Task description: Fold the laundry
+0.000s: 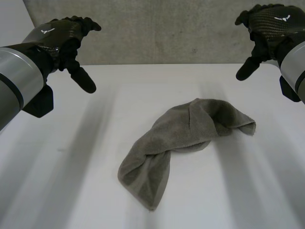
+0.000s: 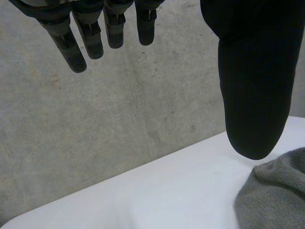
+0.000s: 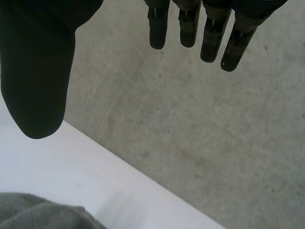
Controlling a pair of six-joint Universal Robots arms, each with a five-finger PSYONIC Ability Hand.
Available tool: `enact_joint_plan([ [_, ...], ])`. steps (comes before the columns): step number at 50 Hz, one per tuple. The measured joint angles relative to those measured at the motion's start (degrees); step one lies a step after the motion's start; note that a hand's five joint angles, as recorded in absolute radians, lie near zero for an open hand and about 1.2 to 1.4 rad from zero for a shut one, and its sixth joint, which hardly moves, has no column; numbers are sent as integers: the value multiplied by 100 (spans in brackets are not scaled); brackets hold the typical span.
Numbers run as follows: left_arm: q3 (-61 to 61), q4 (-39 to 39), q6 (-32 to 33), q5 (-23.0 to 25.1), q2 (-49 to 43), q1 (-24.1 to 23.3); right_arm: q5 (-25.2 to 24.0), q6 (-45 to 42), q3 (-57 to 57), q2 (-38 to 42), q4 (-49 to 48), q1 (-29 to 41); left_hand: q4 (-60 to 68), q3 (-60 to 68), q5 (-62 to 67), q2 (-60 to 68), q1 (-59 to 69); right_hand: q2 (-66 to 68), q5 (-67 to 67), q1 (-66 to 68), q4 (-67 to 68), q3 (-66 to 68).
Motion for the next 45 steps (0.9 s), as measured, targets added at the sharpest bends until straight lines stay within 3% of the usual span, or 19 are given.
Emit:
enact_joint_plan([
  [13,81,8,-10,-298,35,265,335,43,-186,274,228,-200,0,0,0,-3,0,0,1,0,0,0],
  [21,83,14,-3,-316,44,313,280,8,-185,278,226,-178,0,0,0,-3,0,0,0,0,0,0],
  [29,-89,37,-22,-271,48,305,-725,-654,22,489,283,-127,0,0,0,-3,0,0,-1,0,0,0],
  [34,-474,107,-42,-262,46,305,-1688,-2117,260,919,460,-69,0,0,0,-3,0,0,0,0,0,0],
  [37,-625,171,-44,-261,48,308,-1808,-2379,271,1070,481,-34,0,0,0,-3,0,0,0,0,0,0],
  [45,-1632,716,-31,-258,68,313,-1885,-2772,-185,2573,330,300,0,0,0,-7,0,0,-2,0,0,0],
])
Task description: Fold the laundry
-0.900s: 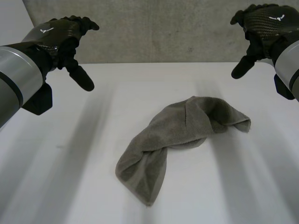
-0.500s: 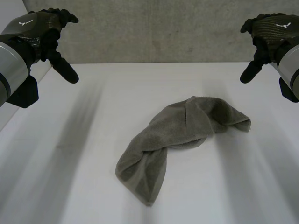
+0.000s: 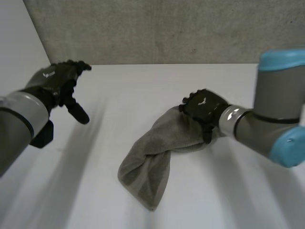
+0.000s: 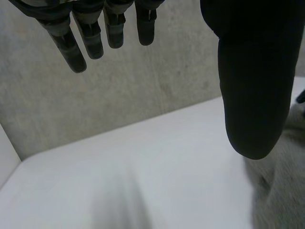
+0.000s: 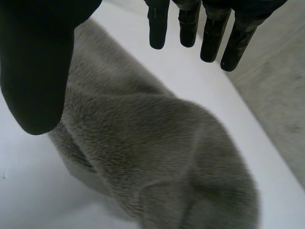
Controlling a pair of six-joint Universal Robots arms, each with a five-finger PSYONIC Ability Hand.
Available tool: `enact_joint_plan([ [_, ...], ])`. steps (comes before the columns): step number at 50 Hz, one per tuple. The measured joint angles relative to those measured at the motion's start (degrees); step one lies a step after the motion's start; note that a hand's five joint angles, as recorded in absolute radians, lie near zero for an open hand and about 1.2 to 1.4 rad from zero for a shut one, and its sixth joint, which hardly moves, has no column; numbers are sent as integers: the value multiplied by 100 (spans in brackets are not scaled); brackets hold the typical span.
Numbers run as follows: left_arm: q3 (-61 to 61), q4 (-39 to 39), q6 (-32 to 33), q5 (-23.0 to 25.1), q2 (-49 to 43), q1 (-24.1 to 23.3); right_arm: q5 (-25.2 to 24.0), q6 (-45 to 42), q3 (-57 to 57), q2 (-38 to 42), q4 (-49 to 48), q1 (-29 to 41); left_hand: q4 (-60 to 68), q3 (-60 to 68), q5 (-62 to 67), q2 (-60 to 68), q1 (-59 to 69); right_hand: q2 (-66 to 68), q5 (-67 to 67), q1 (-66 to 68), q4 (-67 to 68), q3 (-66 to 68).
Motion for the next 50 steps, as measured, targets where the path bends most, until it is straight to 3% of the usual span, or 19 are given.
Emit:
enact_joint_plan([
  [4,-442,249,4,4,-1,-1,220,41,-194,666,-601,215,-6,0,0,0,0,137,145,82,119,204],
  [5,-545,309,5,6,-5,-3,293,38,-205,765,-766,247,-6,0,0,0,0,1663,1560,1509,1588,1708],
  [6,-611,354,6,8,-8,-5,405,30,-215,898,-1030,292,-6,0,0,0,0,1663,1560,1509,1588,1708],
  [7,-679,401,7,8,-11,-8,496,20,-221,972,-1218,323,-6,0,0,0,0,3629,3323,3322,3478,3589],
  [9,-791,483,8,10,-21,-15,639,7,-224,1054,-1525,370,-6,0,0,0,0,4974,4563,4169,4754,4894],
  [11,-879,555,9,11,-36,-25,760,11,-225,1039,-1781,409,-6,0,0,0,0,5389,5037,4286,5261,5302],
  [15,-975,682,7,13,-70,-55,895,63,-212,779,-2029,452,-6,0,0,0,0,5469,5131,4286,5477,5459],
  [21,-958,938,-164,76,-318,-157,953,676,29,-476,-2102,651,-6,0,0,0,0,5469,5156,4286,5483,5577],
  [26,-820,1045,-768,340,-671,-235,952,1042,379,-1120,-2052,776,-6,0,0,0,0,5469,5216,4286,5486,5577],
  [27,-728,1058,-1222,557,-872,-243,951,1088,543,-1252,-2041,797,-6,0,0,-1,0,5469,5216,4286,5486,5577],
  [29,-728,1058,-1222,557,-872,-243,951,1088,543,-1252,-2041,797,-6,0,0,-1,0,5469,5216,4286,5486,5577],
  [30,-635,1052,-1742,847,-1113,-246,954,1092,726,-1322,-2031,797,-6,0,0,-1,0,5469,5216,4286,5487,5577],
  [36,-506,1008,-2497,1387,-1638,-247,963,1061,1018,-1341,-2020,738,27,18,0,49,5,5469,5217,4286,5488,5577],
  [50,-468,456,-2844,1633,-2143,-337,955,1022,1486,-1808,-2100,708,493,478,315,504,412,5469,5222,4286,5488,5577],
])
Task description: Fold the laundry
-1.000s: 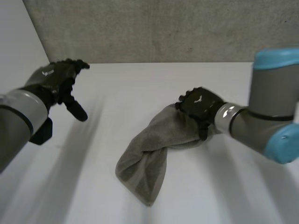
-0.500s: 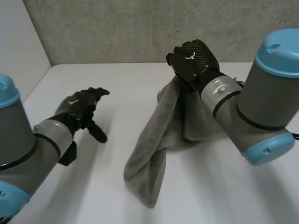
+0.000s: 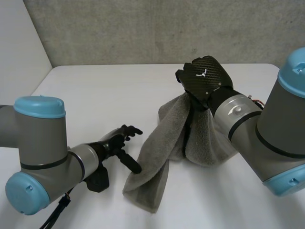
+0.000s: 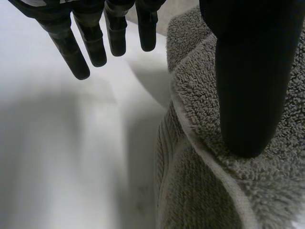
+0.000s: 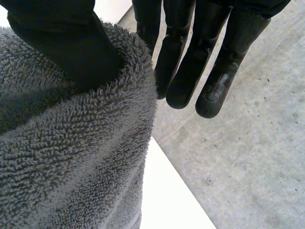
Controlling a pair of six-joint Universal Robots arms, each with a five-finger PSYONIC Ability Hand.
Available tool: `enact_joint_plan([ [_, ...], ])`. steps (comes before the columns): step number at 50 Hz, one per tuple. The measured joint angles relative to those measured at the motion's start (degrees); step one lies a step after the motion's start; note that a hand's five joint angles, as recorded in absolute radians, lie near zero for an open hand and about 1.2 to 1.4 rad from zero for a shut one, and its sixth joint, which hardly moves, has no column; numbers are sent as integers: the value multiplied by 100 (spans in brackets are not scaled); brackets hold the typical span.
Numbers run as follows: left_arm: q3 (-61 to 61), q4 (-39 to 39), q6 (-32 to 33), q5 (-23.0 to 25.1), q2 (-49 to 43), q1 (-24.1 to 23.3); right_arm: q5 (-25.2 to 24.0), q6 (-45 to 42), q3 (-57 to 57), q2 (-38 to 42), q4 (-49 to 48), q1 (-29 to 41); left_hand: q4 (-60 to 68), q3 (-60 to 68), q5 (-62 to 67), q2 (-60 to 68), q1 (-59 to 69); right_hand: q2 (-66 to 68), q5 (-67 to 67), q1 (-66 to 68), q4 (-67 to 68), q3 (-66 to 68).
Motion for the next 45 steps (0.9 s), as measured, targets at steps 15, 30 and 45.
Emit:
enact_joint_plan([
  [15,-404,-619,30,229,453,454,-4,-21,356,21,-317,-4,54,57,53,53,62,0,11,0,0,0],
  [30,-656,-714,62,396,264,108,-11,-7,378,-4,-360,-7,541,559,540,553,564,0,18,0,0,0],
  [45,1,-258,113,-221,73,-247,0,-5,415,-109,-338,-13,5153,5154,5118,5162,5018,62,19,0,0,40],
])
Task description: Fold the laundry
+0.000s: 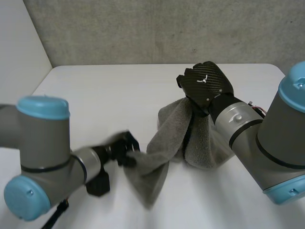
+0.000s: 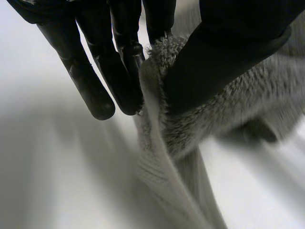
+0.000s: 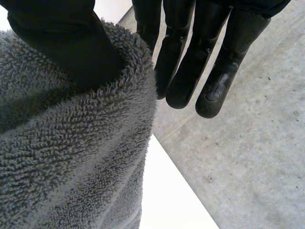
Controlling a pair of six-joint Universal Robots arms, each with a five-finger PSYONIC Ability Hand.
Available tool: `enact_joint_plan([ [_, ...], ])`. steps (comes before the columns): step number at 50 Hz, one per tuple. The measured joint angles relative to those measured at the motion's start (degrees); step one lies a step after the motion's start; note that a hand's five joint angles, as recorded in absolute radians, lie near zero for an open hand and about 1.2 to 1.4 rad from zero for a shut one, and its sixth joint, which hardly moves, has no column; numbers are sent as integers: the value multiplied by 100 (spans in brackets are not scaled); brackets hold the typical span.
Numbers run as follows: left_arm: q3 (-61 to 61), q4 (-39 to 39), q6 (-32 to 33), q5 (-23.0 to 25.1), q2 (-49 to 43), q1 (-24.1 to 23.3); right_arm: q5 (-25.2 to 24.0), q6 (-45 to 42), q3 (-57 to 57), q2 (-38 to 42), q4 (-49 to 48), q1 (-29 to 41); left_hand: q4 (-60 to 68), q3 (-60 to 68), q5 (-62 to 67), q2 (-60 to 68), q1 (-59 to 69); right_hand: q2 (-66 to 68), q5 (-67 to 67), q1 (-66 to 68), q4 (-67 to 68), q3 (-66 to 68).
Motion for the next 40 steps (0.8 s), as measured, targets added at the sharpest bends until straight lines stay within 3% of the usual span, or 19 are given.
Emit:
enact_joint_plan([
  [2,375,144,150,-290,277,36,-2,-26,-23,-53,58,-7,216,232,211,226,152,12,0,0,0,0],
  [9,1124,250,709,-526,889,211,-13,-267,-25,-220,396,-9,305,303,282,304,213,12,0,0,0,0],
  [16,1520,211,1371,-526,1232,367,-221,-1089,338,-391,1933,88,326,322,290,315,213,-349,-142,-143,-423,-393],
  [18,1415,182,1508,-505,1249,379,-449,-1588,520,-420,2786,176,327,322,290,316,213,-2745,-2391,-2357,-2791,-2760],
  [20,1229,168,1572,-485,1247,380,-686,-1933,530,-431,3404,244,327,322,290,316,213,-4346,-3996,-3486,-4317,-4280],
  [22,1229,168,1572,-485,1247,380,-686,-1933,530,-431,3404,244,327,322,290,316,213,-4346,-3996,-3486,-4317,-4280],
  [23,970,165,1600,-458,1242,378,-822,-1975,398,-423,3660,260,328,324,290,321,215,-5376,-5146,-4267,-5460,-5474],
  [32,184,168,1658,-250,1585,364,-991,552,-1492,371,3307,-468,329,326,314,321,216,-5471,-5212,-4288,-5498,-5584],
  [40,-365,167,2203,-51,2535,336,-1275,1062,-2484,1490,3094,-551,330,327,314,322,216,-5471,-5212,-4288,-5498,-5584],
])
